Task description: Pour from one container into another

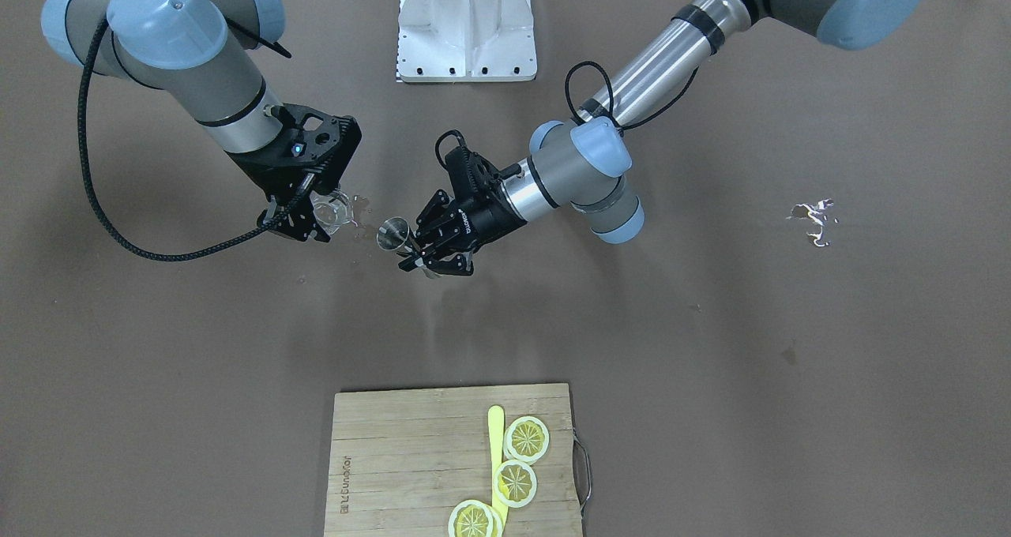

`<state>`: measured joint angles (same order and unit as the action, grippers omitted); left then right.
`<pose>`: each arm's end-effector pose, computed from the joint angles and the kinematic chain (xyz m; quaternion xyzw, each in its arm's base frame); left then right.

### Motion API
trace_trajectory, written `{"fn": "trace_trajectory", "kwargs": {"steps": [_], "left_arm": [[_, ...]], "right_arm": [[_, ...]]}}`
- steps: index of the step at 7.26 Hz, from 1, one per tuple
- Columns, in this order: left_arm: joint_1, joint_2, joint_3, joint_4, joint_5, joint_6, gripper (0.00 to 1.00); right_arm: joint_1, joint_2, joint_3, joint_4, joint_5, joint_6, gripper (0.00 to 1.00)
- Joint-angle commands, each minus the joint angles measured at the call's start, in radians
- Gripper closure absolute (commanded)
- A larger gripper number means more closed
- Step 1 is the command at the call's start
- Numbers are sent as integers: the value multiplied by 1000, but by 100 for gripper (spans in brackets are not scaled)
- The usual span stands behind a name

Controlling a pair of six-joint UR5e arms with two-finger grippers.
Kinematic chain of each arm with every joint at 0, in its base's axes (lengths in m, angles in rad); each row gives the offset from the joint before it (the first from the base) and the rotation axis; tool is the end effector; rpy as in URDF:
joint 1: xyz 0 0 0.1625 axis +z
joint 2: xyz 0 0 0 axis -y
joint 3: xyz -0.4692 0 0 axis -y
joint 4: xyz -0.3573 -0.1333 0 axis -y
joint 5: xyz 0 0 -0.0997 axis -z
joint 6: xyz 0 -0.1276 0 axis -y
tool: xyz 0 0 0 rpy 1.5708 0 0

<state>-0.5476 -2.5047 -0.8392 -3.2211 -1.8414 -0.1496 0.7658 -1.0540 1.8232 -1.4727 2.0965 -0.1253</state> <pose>0.6464 -0.5104 0.2398 0.6149 0.5058 0.3495 0.4938 -0.4113 -0.4916 0.3173 0.3039 -0.3576 -0.4906 0.7342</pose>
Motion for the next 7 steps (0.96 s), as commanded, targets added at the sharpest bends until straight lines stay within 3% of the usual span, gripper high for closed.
{"fn": "trace_trajectory", "kwargs": {"steps": [1, 7], "left_arm": [[11, -11, 9, 0, 4, -2, 100], [17, -19, 9, 0, 5, -8, 100]], "right_arm": [[-2, 60, 19, -145, -1, -116, 100], [1, 81, 18, -259, 16, -181, 100]]}}
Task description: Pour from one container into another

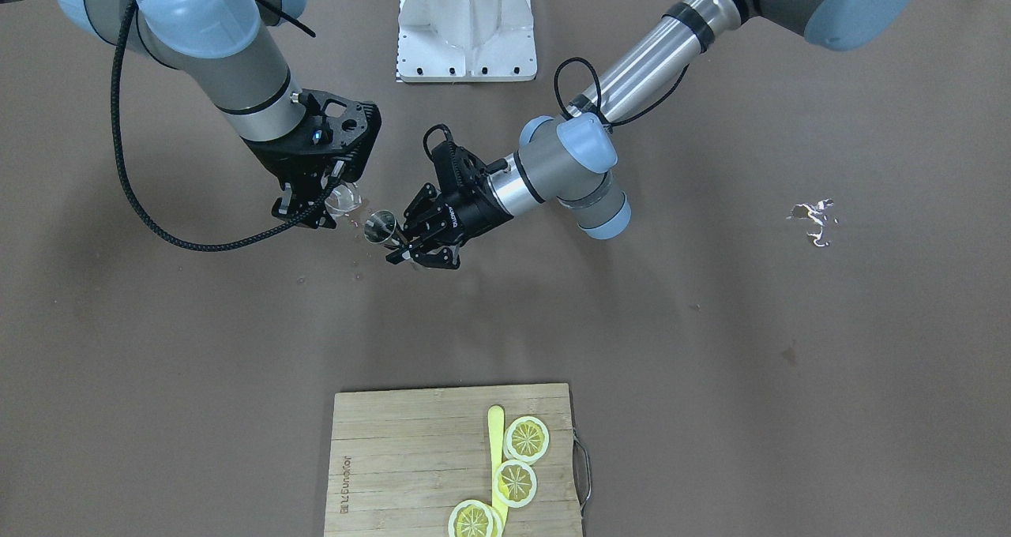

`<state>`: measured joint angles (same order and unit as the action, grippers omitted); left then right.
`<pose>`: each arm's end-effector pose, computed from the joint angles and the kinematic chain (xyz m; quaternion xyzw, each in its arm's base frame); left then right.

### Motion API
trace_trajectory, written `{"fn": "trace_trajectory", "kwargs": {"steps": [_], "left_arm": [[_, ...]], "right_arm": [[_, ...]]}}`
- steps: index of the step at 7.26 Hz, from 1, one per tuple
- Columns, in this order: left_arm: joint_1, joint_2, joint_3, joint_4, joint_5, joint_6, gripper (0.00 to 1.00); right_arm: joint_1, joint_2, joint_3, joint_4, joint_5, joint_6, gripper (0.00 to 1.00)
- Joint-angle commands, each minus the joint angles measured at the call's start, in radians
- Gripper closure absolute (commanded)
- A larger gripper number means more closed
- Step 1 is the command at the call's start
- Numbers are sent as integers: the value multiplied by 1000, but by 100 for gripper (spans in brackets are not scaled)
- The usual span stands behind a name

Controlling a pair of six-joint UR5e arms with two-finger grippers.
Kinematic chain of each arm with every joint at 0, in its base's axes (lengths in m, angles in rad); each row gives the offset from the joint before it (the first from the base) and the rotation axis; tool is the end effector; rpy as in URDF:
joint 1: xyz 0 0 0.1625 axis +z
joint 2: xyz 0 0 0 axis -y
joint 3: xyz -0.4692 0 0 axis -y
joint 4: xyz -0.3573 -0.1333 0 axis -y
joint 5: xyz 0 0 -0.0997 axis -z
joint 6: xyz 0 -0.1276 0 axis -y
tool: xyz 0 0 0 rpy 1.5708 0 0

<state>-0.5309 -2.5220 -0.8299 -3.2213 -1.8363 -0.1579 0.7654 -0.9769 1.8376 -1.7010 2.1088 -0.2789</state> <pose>0.6574 -0.5017 0.2296 0.6119 0.5134 0.3488 0.4903 -0.4165 -0.4944 0.2955 0.2679 -0.3293 -0.5459 0.7223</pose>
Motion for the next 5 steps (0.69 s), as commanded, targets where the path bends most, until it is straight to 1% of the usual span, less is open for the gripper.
{"fn": "trace_trajectory", "kwargs": {"steps": [1, 3, 5], "left_arm": [[0, -1, -2, 0, -1, 0, 100], [2, -1, -2, -2, -1, 0, 100], [2, -1, -2, -2, 0, 0, 100]], "right_arm": [[8, 13, 3, -69, 20, -54, 100], [6, 27, -6, -109, 23, -80, 100], [6, 69, -23, -178, 23, -85, 100]]}}
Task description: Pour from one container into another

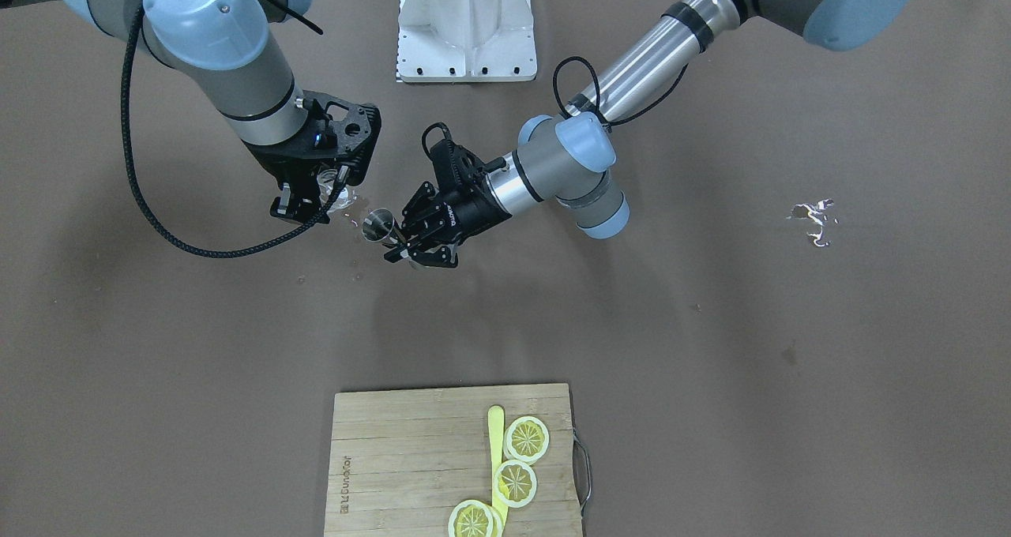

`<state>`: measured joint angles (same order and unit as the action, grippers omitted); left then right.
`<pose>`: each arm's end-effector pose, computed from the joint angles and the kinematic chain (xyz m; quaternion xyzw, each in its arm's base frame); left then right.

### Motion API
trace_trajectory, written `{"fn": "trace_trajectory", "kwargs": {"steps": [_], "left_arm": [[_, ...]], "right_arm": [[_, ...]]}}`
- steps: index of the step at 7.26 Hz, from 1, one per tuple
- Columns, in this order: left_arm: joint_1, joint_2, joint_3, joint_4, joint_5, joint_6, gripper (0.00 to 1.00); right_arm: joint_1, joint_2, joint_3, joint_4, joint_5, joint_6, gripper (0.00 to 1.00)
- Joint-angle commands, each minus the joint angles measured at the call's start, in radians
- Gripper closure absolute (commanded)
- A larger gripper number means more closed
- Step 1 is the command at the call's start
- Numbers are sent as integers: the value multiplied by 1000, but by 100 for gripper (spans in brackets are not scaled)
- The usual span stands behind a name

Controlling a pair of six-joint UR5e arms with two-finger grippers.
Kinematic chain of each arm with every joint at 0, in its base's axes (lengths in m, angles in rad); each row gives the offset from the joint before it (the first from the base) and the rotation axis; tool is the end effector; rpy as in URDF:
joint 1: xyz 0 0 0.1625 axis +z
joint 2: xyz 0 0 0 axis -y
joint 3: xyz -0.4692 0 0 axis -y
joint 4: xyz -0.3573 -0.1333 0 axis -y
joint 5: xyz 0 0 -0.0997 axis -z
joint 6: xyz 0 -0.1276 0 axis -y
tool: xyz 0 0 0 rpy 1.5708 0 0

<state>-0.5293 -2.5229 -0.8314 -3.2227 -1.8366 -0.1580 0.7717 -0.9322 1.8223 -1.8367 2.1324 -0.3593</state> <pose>0.6578 -0.5004 0.2281 0.6124 0.5144 0.3487 0.4885 -0.4193 -0.4991 0.2909 0.2304 -0.3217 -0.5717 0.7187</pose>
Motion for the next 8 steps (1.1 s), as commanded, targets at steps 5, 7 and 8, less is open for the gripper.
{"fn": "trace_trajectory", "kwargs": {"steps": [5, 7, 8], "left_arm": [[3, 1, 0, -6, 0, 0, 100], [5, 1, 0, -11, 0, 0, 100], [6, 1, 0, -14, 0, 0, 100]], "right_arm": [[0, 128, -113, -145, 1, -59, 100], [0, 136, -115, -180, 1, -73, 100], [0, 151, -132, -193, 0, -75, 100]]}}
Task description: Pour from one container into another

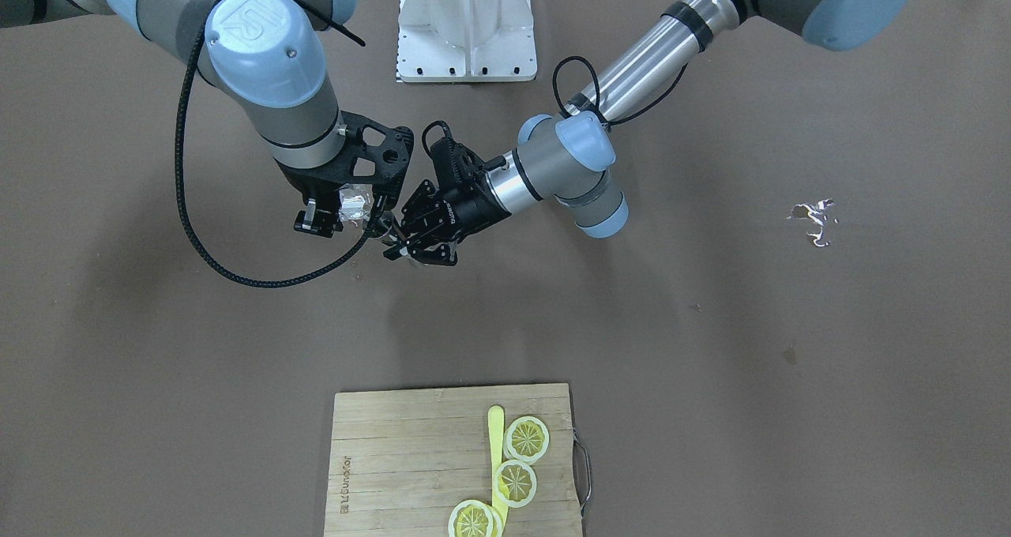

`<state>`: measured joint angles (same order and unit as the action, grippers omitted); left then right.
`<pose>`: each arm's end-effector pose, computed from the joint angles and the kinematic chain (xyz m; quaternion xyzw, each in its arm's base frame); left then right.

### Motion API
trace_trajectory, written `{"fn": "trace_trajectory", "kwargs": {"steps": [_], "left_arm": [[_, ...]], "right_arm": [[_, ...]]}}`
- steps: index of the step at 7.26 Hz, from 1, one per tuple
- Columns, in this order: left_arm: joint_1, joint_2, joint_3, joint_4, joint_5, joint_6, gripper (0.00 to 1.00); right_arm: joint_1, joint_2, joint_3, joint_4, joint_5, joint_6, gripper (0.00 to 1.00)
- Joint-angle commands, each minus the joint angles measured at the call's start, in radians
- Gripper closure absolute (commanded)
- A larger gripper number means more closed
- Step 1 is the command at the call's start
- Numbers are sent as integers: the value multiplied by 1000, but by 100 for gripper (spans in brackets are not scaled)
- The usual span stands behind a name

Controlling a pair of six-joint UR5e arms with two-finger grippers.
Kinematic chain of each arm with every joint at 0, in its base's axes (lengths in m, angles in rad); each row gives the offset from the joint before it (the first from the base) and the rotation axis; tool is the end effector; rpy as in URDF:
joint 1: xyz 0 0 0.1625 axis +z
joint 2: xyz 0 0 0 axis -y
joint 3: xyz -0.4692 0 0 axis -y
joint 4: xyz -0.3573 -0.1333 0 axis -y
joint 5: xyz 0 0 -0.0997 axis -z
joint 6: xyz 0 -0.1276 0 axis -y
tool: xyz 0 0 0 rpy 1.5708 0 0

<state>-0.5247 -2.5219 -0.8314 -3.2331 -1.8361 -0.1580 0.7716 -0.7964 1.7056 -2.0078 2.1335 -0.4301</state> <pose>0.6588 -0.4967 0.2280 0.6139 0.5169 0.3484 0.4843 -0.4459 -0.5247 0.2668 0.1714 -0.3066 -0.5917 0.7256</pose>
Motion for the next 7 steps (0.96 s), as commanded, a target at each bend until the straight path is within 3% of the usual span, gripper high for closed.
{"fn": "trace_trajectory", "kwargs": {"steps": [1, 2, 7], "left_arm": [[3, 0, 0, -4, 0, 0, 100], [3, 0, 0, -5, 0, 0, 100], [6, 0, 0, -11, 0, 0, 100]], "right_arm": [[-3, 31, -27, -41, 0, -4, 100], [-3, 66, -78, -58, 0, -7, 100], [-3, 72, -78, -109, 0, -62, 100]]}}
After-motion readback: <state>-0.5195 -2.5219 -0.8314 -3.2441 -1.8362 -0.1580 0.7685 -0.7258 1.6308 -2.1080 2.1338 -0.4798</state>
